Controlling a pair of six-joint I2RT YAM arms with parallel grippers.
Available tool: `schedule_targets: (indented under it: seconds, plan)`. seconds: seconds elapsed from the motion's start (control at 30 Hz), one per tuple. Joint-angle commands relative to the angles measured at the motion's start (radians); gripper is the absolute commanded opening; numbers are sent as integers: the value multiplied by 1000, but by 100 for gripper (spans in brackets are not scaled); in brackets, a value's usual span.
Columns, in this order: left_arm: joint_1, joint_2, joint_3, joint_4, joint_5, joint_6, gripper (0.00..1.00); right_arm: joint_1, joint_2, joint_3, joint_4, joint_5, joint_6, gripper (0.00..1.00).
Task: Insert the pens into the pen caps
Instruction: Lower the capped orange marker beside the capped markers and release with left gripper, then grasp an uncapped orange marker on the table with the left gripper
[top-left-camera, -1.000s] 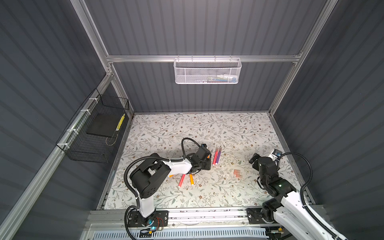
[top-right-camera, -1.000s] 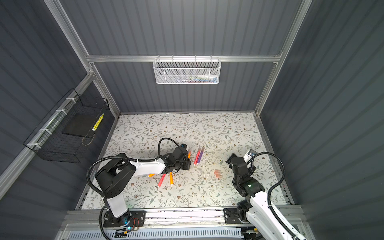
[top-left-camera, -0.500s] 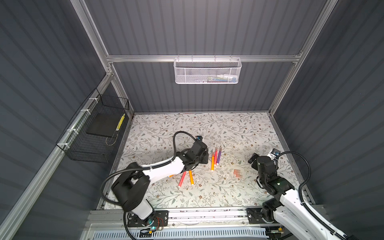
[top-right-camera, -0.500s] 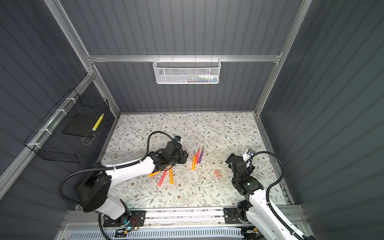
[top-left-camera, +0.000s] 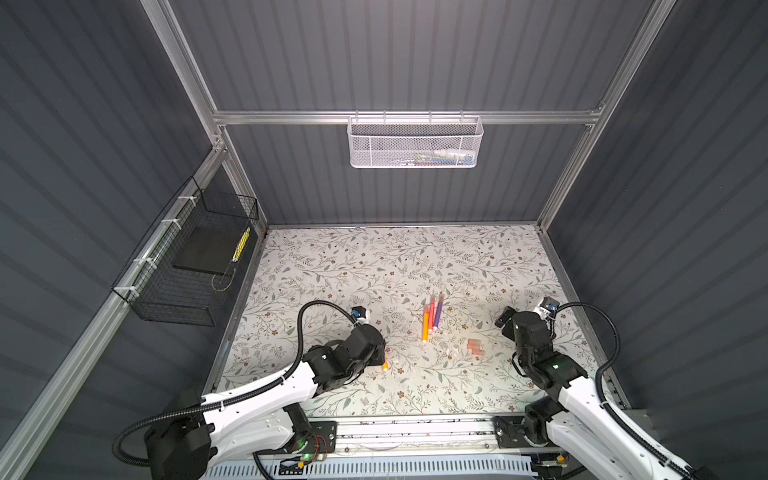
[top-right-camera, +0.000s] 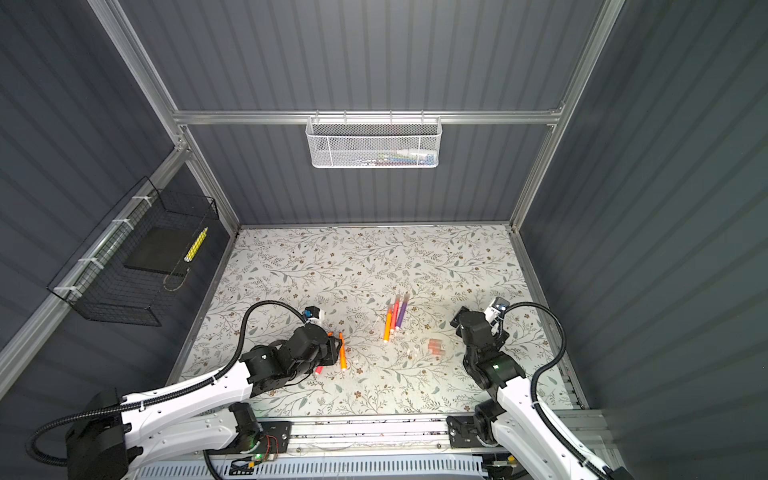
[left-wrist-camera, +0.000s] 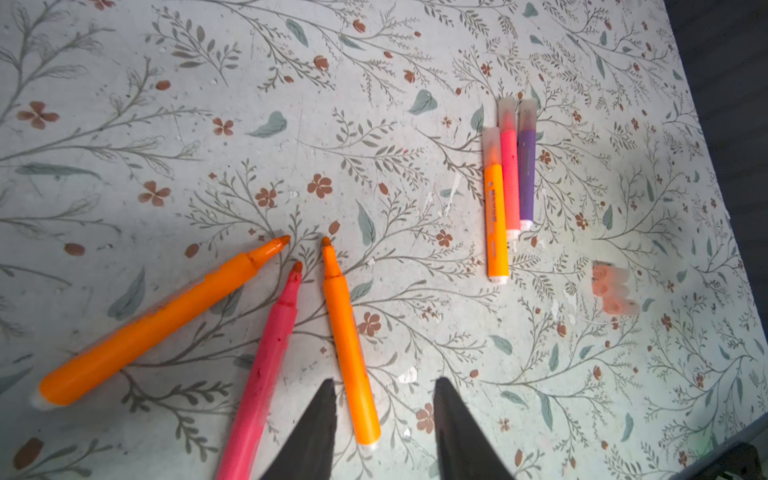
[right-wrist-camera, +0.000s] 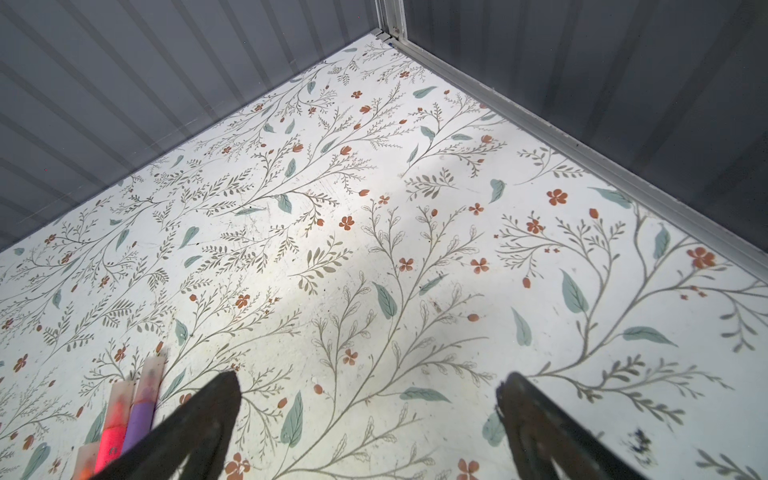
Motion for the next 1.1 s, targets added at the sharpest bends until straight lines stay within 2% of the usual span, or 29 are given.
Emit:
schedule_targets:
  seconds: [0.0, 0.33, 0.73, 0.77, 0.97, 1.07]
  plan:
    - [-47, 56, 4, -24, -27, -68, 40, -1, -3, 15, -2, 2, -2, 99]
    - [-114, 277, 68, 25, -67, -105, 39, -1, -8, 12, -3, -5, -5, 99]
    - [-129, 414, 98, -30, -127, -153, 36, -1, -12, 11, -4, -10, -5, 99]
    - [-131, 421, 101, -36, -133, -152, 35, -1, -12, 11, -4, -9, -5, 99]
    - [-134, 444, 109, -43, -142, -155, 10, -1, -14, 10, -4, -10, -5, 99]
    - [-134, 449, 125, -54, -146, -137, 5, -1, -20, 9, -8, -11, -4, 99]
